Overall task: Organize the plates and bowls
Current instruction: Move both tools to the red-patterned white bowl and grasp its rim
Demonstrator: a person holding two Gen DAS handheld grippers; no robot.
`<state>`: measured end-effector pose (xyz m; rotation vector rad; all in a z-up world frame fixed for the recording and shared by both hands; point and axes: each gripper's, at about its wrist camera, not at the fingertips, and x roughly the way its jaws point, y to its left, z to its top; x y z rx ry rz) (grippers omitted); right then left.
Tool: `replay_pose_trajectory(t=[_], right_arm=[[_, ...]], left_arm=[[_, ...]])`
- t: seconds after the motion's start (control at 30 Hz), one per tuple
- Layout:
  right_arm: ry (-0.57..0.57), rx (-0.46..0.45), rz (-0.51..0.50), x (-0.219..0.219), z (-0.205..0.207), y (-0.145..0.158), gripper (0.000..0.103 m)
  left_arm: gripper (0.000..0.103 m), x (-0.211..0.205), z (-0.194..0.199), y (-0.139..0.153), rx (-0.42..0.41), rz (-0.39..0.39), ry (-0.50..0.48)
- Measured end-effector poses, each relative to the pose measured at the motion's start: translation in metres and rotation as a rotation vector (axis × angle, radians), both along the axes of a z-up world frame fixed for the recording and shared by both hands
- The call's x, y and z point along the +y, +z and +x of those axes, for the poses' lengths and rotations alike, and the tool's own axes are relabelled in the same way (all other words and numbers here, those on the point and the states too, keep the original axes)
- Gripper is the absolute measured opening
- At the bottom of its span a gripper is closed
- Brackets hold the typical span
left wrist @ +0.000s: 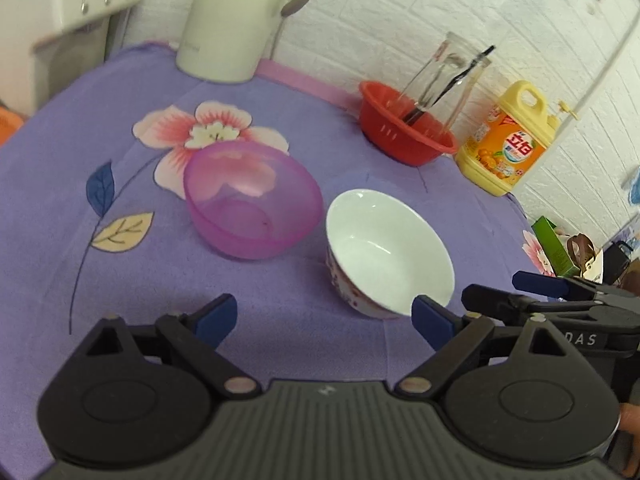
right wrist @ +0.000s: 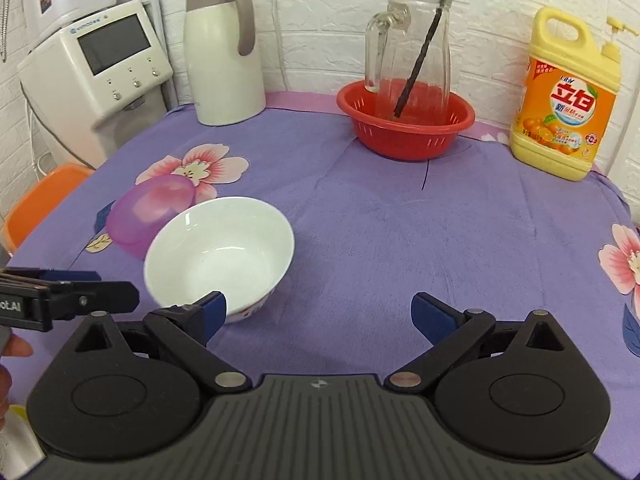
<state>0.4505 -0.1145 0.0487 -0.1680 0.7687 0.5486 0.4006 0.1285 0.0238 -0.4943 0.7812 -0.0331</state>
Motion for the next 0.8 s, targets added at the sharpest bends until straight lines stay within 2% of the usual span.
replay_pose_trajectory(t=[0.07,0.17,0.4,0.53,0.7,0.77,0.8], right_arm=[[-0.001,0.009,-0.003,0.003,0.007,-0.004,0.103],[-0.003,0.009,-0.018,0.011,0.016,-0.008,0.103],[0.018,0.034,-0.043,0.033,0.037,-0.020,0.103],[0.042,0.047,-0.077,0.047,0.041,-0.032,0.103],[0.037,0.016,-0.083,0.056,0.044,-0.035,0.103],[0.047,0.009,-0.089,0.060,0.044,-0.035,0.103],[0.056,0.011,-0.097,0.062,0.044,-0.036,0.103]], left_arm=[[0.093,0.004,0.009,-0.003,0.025,-0.043,0.012],[0.093,0.008,0.018,-0.005,0.010,-0.105,0.041],[0.093,0.007,0.043,-0.017,0.047,-0.197,0.100],[0.092,0.006,0.048,-0.019,0.052,-0.192,0.113],[0.091,0.004,0.052,-0.018,0.054,-0.195,0.108],[0.087,0.001,0.053,-0.019,0.049,-0.183,0.096],[0.081,-0.001,0.054,-0.020,0.046,-0.184,0.088]])
